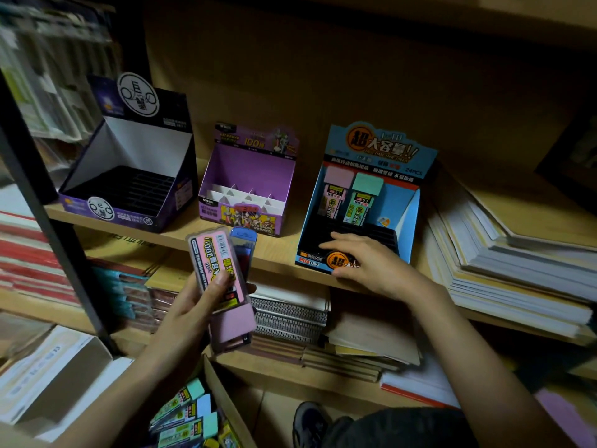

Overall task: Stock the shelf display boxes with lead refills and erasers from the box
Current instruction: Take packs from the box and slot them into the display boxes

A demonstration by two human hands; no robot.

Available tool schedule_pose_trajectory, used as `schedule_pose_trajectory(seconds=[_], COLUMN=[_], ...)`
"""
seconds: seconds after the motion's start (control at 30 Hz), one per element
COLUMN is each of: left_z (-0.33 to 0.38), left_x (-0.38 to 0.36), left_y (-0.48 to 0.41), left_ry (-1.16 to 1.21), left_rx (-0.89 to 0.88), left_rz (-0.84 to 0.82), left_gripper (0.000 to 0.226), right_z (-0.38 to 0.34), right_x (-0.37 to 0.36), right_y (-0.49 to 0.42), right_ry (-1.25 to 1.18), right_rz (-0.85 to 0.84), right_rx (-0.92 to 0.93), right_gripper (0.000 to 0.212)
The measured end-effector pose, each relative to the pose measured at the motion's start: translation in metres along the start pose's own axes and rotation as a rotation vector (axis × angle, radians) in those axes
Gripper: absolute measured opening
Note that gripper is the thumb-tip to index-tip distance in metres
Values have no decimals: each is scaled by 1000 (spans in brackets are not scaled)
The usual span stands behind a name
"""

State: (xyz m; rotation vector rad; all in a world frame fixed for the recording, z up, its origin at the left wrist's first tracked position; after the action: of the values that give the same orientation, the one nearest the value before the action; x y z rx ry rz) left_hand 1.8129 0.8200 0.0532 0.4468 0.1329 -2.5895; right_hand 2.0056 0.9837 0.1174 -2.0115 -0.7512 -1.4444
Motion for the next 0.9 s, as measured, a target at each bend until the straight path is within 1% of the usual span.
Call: schedule_pose_trajectory(seconds=[0.1,0.13,0.17,0.2,0.23,0.27,0.3,0.37,0.43,0.5,0.57,0.63,0.7,0.73,0.8,0.83,0.9], left_z=[9,12,15,19,23,27,30,36,39,39,39,41,44,45,47,48,48], left_x=[-9,-12,-16,-20,-25,-30,-35,-44,-52,-52,-48,-43,-36,-33,-29,-28,-23], left_y=[2,4,6,8,12,15,19,27,33,35,35,34,33,31,28,26,20], left_ry=[-11,-17,-17,-11,-8,-11,-16,-31,-44,-24,-1,-18,-31,-28,-6,5,28], left_rx=[13,20,23,18,10,2,-5,-25,-46,-43,-13,11,15,21,48,61,71], left_rz=[-41,-53,-63,-69,-71,-69,-64,-57,-35,18,58,66,72,71,48,29,18], left_gripper=[63,63,60,53,44,37,33,32,34,30,24,28,38,42,45,43,36], right_z=[-4,-8,-15,-25,-38,-51,-65,-91,-109,-121,-126,-128,-128,-128,-124,-122,-112], right_x=[3,9,18,28,37,42,42,29,15,6,-4,-15,-18,-18,-17,-15,-9], right_y=[0,1,3,6,12,17,21,26,30,32,34,35,34,33,29,28,24], right_ry=[47,61,26,-76,-229,-398,-554,-789,-944,-990,-968,-910,-904,-960,-1140,-1220,-1286], right_rz=[-13,30,109,212,315,376,378,282,161,46,-30,-49,-27,-24,-38,-37,28], right_rx=[18,33,56,79,99,106,99,42,-7,6,20,-5,-39,-54,-97,-108,-117], right_gripper=[58,55,51,44,34,24,17,21,21,22,29,28,18,14,19,18,14])
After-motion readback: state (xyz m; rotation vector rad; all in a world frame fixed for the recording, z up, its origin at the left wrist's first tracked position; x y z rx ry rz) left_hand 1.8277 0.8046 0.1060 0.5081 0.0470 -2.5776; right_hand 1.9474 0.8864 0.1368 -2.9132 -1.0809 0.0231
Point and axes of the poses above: each hand's wrist, its own y-axis away from the middle knuckle, its own x-axis out of the back of the hand, z = x × y, the point moved 6 cm from there along -y, towards the middle knuckle, and after that the axes turned 7 degrees about z, right-handed, at the moved point
